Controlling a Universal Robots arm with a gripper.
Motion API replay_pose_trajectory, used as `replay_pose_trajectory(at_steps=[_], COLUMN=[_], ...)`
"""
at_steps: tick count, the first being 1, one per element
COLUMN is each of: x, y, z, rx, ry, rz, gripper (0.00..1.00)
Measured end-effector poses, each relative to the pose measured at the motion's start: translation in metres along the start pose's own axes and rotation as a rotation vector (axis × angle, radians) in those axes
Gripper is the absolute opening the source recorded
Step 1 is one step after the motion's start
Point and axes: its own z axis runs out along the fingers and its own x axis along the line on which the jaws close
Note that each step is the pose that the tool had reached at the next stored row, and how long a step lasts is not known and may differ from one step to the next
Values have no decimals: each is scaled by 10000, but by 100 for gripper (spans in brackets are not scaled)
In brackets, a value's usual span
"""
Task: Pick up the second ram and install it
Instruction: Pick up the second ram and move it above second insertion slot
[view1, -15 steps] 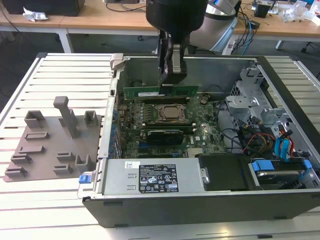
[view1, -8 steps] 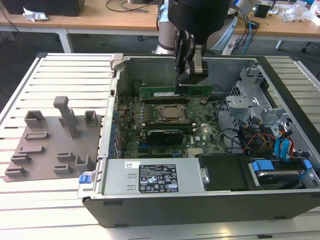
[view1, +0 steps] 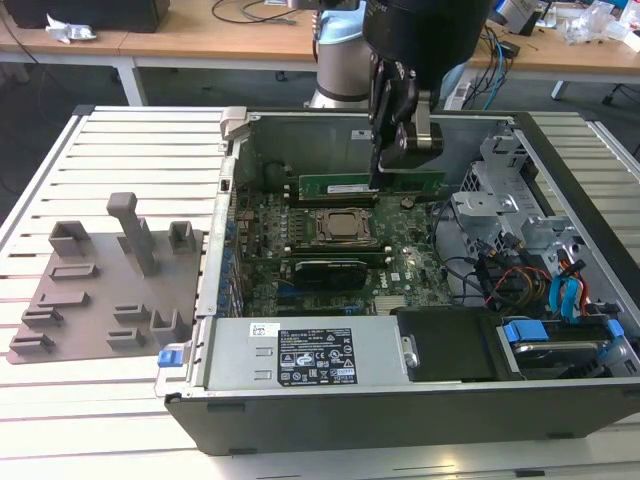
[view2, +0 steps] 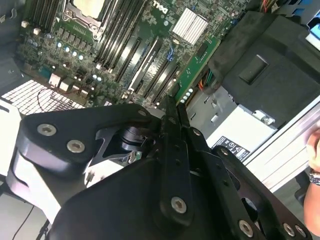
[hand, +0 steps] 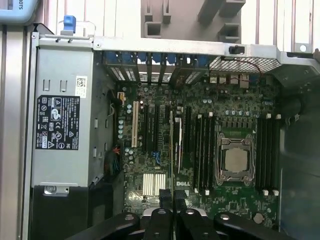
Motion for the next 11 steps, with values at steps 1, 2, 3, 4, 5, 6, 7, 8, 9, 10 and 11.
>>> replay_pose_trajectory(at_steps=[1, 2, 3, 4, 5, 6, 7, 8, 9, 10, 11], x=[-1, -3, -8, -27, -47, -59, -84, -102, -110, -117, -123], y=[-1, -2, -4, -8, -12, -13, -16, -19, -20, -21, -23], z=[10, 23, 34, 58, 86, 103, 141, 180, 219, 261, 310], rx=[1, 2, 2, -3, -10, -14, -25, -36, -44, -53, -59], ry=[-2, -2, -3, -2, -5, -4, -2, -3, -4, -2, -3], rz=[33, 76, 96, 112, 116, 118, 118, 117, 117, 118, 119], gripper=[13, 13, 13, 13, 13, 13, 13, 13, 13, 13, 13])
